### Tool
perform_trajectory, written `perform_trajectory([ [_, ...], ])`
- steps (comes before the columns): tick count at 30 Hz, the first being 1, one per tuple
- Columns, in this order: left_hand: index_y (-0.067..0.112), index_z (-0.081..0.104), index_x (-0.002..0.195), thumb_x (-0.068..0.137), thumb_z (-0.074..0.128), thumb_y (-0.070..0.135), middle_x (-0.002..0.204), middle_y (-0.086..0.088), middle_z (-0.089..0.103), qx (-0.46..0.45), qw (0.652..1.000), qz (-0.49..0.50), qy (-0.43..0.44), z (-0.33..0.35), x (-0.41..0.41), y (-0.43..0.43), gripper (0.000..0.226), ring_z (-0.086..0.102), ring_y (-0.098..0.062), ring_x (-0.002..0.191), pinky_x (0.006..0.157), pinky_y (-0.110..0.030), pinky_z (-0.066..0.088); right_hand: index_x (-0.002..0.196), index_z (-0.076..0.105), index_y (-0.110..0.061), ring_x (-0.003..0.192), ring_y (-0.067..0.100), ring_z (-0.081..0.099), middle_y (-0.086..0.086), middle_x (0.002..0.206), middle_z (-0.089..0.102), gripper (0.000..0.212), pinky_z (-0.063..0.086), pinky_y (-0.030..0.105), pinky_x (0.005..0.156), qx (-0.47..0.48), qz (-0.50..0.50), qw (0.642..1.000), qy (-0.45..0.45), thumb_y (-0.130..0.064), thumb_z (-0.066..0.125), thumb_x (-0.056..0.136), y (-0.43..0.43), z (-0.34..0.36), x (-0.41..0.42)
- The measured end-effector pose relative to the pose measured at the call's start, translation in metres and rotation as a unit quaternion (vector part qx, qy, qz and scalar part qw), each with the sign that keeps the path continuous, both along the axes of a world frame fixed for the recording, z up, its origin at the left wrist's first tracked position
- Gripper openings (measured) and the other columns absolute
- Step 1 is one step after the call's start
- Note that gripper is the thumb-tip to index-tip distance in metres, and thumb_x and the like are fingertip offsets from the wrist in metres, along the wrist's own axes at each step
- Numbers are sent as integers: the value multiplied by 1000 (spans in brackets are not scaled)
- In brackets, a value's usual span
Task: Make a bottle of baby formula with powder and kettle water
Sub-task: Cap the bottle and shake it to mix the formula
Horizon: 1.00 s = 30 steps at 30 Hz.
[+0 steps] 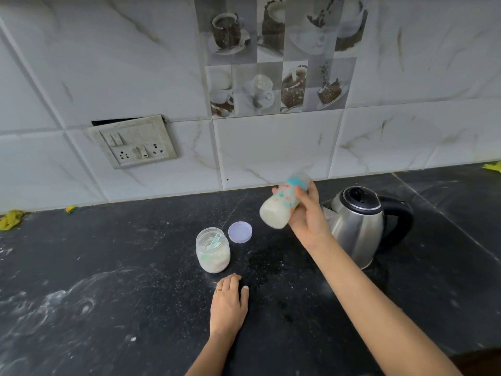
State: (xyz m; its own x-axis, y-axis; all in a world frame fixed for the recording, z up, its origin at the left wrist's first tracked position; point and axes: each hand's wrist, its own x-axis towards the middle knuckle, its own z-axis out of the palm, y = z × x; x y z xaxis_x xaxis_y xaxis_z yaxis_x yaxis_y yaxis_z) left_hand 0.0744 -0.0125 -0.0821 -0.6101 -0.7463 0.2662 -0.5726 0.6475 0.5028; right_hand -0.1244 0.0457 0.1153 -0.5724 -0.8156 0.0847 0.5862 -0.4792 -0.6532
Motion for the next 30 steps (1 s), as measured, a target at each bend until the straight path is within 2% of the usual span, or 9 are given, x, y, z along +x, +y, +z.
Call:
perform_trajectory([
  [2,15,58,115,94,51,30,119,2,60,-1,1000,0,4,1,0,1,26,50,-16,112,95,-31,44,142,36,-23,104,40,64,21,112,62,103,51,55,92,-3,18,1000,3,-18,94,56,0,-4,-3],
  [5,14,60,113,94,53,28,117,1,61,-8,1000,2,9,2,0,1,25,52,-17,111,95,-31,44,143,39,-25,109,46,60,26,121,55,89,41,63,101,17,74,993,91,-4,82,68,6,-7,-3],
  [10,14,59,114,95,50,30,119,2,59,-2,1000,0,7,2,1,2,26,50,-16,112,95,-29,43,137,41,-23,107,42,63,22,118,57,97,48,58,98,5,29,1000,9,-20,94,56,1,2,-1],
  [13,15,58,114,95,50,30,120,2,59,-2,1000,-1,8,2,1,2,26,50,-16,112,94,-29,44,138,43,-26,109,46,60,27,119,58,79,46,60,98,25,105,989,102,-7,81,72,6,-3,-1],
  [18,15,59,113,94,51,30,119,3,60,-3,1000,0,7,1,1,1,26,51,-16,111,93,-30,45,133,41,-21,106,41,64,23,116,58,94,53,55,91,6,33,999,14,-23,95,56,4,5,-7],
  [21,14,60,112,93,53,29,117,2,61,-12,1000,0,10,1,1,1,25,53,-17,110,93,-31,46,137,42,-23,109,44,62,25,117,60,91,53,54,89,11,93,994,64,-19,92,60,11,3,-5],
  [23,14,60,112,93,53,29,117,1,61,-12,1000,-1,9,0,1,0,25,53,-18,110,92,-32,46,138,41,-23,109,45,61,24,115,61,94,52,56,91,0,80,994,80,-18,92,59,11,3,-5],
  [27,14,60,113,94,52,29,118,2,61,-6,1000,-2,8,-1,1,0,25,52,-17,110,92,-32,46,133,45,-21,110,42,63,23,119,59,94,52,57,92,-17,32,999,5,-21,95,54,10,2,-4],
  [30,14,60,112,93,53,28,117,1,61,-7,1000,-1,11,0,1,0,25,53,-18,110,92,-32,46,141,40,-24,111,45,61,24,121,57,95,51,58,91,4,62,996,70,-15,91,61,14,2,-2],
])
